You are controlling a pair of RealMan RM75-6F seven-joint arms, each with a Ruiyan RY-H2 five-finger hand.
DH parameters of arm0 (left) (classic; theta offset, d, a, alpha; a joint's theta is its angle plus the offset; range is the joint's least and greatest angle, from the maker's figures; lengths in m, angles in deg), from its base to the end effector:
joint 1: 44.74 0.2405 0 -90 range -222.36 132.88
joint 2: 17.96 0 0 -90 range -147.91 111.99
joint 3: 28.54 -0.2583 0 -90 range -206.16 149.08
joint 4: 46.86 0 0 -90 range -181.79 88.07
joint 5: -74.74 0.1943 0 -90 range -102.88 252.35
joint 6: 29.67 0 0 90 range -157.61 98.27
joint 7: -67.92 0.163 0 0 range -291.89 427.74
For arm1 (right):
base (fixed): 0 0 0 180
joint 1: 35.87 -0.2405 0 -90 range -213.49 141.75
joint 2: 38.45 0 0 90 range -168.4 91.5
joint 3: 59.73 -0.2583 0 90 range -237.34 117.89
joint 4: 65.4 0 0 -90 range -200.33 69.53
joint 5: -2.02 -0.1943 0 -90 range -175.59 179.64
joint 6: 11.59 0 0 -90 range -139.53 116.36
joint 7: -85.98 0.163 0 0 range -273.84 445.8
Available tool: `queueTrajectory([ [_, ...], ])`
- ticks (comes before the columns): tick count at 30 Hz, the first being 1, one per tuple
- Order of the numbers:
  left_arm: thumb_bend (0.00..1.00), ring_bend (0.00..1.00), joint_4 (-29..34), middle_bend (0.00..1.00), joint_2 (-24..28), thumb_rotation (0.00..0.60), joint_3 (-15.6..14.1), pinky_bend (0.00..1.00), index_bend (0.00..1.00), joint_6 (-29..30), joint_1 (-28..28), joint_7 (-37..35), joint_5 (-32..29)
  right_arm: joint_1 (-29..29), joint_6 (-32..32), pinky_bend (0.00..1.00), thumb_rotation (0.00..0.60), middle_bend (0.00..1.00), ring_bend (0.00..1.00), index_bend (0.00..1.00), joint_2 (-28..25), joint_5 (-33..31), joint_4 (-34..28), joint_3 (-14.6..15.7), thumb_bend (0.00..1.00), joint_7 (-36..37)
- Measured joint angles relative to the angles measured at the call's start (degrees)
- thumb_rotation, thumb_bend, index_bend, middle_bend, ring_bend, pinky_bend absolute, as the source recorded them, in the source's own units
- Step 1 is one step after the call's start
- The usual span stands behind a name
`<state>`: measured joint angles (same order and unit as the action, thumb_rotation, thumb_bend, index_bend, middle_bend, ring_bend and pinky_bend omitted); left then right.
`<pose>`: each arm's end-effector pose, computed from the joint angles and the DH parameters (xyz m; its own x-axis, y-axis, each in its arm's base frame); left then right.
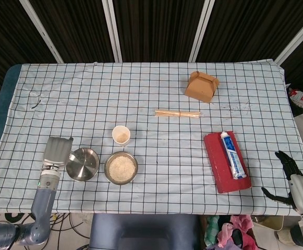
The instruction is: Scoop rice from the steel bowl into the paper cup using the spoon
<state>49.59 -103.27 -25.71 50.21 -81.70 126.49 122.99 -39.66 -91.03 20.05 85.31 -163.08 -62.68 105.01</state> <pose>-0.2063 0.3193 0.0417 0.8143 0.1474 0.5614 0.5764 -0.0913 -0.8121 -0.3115 -0.1915 0.1852 0.0693 -0.0844 0.9940 -0.9938 0.0813 0.0762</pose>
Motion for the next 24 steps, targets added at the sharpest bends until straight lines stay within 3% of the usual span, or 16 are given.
queueTrajectory([
  [9,0.34,1.0,-2.4,1.0,-2.1,0.6,-0.5,1.0,0.64,-1.1,0.8,0.5,-1.2,0.0,0.0,0.18,0.6,0.0,0.0,0.0,0.0,0.0,0.0,0.0,0.16,0.1],
  [18,0.17,1.0,-0.7,1.0,-0.6,0.6,-0.7,1.0,0.53,-0.6,1.7,0.8,-0.9,0.0,0.0,0.18,0.6,0.0,0.0,0.0,0.0,0.2,0.0,0.1,0.16,0.0],
  [24,0.14,0.99,1.4,0.99,1.3,0.6,-1.2,1.0,0.47,0.3,2.8,-0.5,0.7,0.1,-0.1,0.18,0.6,0.0,0.0,0.0,0.1,0.4,0.0,0.2,0.16,-0.2],
])
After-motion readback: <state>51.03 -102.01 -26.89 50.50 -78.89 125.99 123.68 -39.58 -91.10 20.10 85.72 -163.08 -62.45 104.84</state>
